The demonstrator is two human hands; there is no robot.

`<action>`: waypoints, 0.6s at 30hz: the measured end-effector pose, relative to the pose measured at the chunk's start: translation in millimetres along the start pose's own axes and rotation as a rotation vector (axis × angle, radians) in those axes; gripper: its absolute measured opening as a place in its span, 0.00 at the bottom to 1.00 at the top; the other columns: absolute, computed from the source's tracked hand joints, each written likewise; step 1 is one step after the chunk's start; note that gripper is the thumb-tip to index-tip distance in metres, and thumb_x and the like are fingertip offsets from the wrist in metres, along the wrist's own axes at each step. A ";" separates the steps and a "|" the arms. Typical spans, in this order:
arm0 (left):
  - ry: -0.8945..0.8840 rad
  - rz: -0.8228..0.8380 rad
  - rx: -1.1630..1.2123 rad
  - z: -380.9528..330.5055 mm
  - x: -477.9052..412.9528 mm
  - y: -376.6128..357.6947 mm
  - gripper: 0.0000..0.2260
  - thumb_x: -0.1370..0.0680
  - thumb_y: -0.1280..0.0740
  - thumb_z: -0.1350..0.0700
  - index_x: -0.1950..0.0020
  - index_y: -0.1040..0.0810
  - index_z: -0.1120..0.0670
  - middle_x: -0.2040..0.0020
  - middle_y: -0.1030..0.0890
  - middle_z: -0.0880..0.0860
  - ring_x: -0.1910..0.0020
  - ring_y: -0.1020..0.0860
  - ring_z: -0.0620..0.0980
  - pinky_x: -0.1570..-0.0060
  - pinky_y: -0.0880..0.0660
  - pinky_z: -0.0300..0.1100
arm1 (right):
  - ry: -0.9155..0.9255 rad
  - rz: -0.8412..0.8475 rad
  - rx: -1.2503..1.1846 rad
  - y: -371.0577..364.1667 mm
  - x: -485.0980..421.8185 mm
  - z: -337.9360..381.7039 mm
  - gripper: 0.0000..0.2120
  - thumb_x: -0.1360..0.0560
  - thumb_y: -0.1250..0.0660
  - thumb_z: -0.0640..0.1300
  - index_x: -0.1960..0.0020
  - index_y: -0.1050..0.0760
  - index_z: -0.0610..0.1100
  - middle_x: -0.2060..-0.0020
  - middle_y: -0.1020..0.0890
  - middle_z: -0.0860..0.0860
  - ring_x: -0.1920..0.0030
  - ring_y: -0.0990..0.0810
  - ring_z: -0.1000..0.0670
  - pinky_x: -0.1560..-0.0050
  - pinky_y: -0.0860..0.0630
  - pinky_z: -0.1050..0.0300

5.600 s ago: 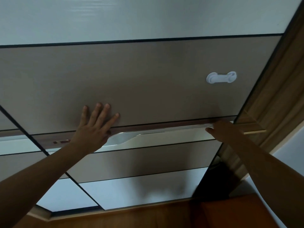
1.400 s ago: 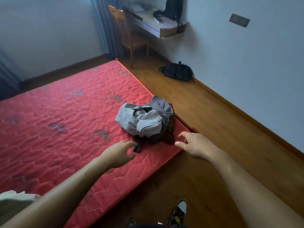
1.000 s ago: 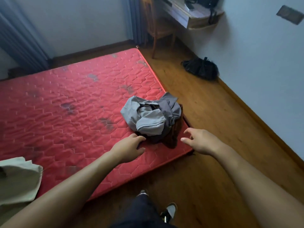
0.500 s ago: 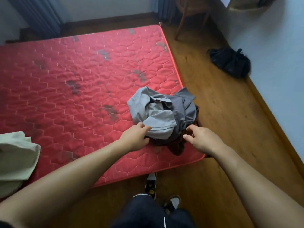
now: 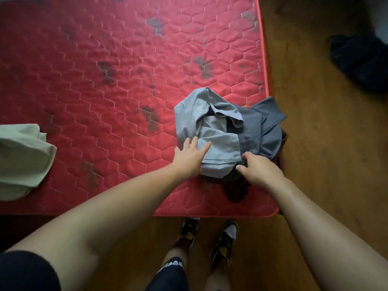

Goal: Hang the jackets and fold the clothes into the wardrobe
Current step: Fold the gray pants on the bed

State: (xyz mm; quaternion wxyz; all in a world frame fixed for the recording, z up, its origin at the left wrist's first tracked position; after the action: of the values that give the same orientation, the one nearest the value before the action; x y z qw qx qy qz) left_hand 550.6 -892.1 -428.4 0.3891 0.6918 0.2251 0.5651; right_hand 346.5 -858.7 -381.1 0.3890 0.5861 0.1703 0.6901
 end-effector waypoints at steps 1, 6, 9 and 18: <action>0.024 0.013 0.006 2.0 -6.0 -8.7 0.45 0.26 0.26 0.50 0.20 0.54 0.39 0.19 0.50 0.60 0.22 0.45 0.64 0.36 0.32 0.64 | 0.004 0.003 -0.008 -5.6 -7.2 -2.5 0.17 0.19 0.39 0.58 0.35 0.29 0.51 0.40 0.20 0.47 0.40 0.22 0.42 0.49 0.24 0.45; 0.032 -0.042 0.103 8.1 -21.8 -20.2 0.34 0.23 0.38 0.63 0.20 0.45 0.43 0.40 0.25 0.59 0.44 0.23 0.63 0.56 0.30 0.52 | 0.016 0.031 -0.009 -29.8 -31.3 -11.2 0.21 0.19 0.39 0.58 0.30 0.31 0.50 0.36 0.21 0.47 0.37 0.22 0.42 0.44 0.23 0.44; 0.047 -0.098 0.133 11.5 -16.6 -16.7 0.22 0.24 0.39 0.62 0.31 0.33 0.51 0.48 0.20 0.58 0.48 0.21 0.63 0.59 0.31 0.50 | 0.020 0.045 -0.013 -35.2 -33.8 -14.1 0.21 0.19 0.39 0.58 0.29 0.32 0.50 0.37 0.21 0.46 0.37 0.22 0.41 0.44 0.23 0.44; 0.110 -0.016 1.013 21.8 46.9 39.5 0.10 0.28 0.44 0.66 0.58 0.23 0.65 0.66 0.23 0.49 0.63 0.26 0.49 0.62 0.29 0.44 | 0.064 0.043 -0.057 7.9 2.8 10.2 0.31 0.21 0.34 0.55 0.22 0.39 0.48 0.33 0.25 0.43 0.33 0.25 0.40 0.37 0.26 0.43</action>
State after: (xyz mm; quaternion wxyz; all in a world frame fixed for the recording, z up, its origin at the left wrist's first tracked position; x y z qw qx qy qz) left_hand 578.6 -886.7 -369.9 -0.0035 0.7612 0.4962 0.4175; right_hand 353.4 -864.0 -371.1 0.3849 0.5559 0.1502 0.7213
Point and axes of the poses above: each hand's wrist, its own x-axis away from the middle knuckle, its own y-axis out of the back of the hand, z = x × y, the point moved 9 cm from there along -x, towards the middle knuckle
